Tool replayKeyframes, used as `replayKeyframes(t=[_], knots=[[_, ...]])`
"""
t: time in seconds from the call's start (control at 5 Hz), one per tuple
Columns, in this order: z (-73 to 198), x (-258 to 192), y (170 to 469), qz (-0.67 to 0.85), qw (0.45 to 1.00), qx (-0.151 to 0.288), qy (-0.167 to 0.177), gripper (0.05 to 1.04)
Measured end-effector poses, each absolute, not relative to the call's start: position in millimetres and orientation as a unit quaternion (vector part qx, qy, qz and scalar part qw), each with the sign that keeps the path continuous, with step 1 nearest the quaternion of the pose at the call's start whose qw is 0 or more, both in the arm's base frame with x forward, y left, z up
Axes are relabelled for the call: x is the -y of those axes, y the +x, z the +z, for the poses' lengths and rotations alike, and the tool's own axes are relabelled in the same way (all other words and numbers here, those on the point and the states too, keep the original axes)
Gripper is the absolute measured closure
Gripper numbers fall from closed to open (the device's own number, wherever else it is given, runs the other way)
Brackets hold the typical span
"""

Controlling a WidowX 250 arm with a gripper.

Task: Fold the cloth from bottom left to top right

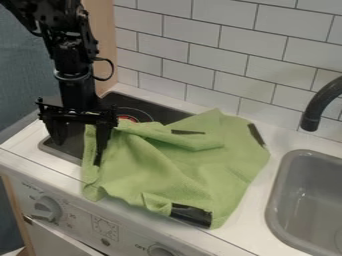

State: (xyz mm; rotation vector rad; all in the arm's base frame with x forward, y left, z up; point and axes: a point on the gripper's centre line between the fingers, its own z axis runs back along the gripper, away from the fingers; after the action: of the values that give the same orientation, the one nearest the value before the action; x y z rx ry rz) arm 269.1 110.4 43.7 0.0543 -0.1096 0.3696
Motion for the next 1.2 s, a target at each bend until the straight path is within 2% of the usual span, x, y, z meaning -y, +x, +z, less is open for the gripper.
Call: replayKeyframes(t=[0.8, 1.2], knots=[[23, -91, 271, 0.194, 0.98, 0.031, -0.011, 0.083], [14, -76, 282, 0.172, 0.985, 0.028, -0.002, 0.083]])
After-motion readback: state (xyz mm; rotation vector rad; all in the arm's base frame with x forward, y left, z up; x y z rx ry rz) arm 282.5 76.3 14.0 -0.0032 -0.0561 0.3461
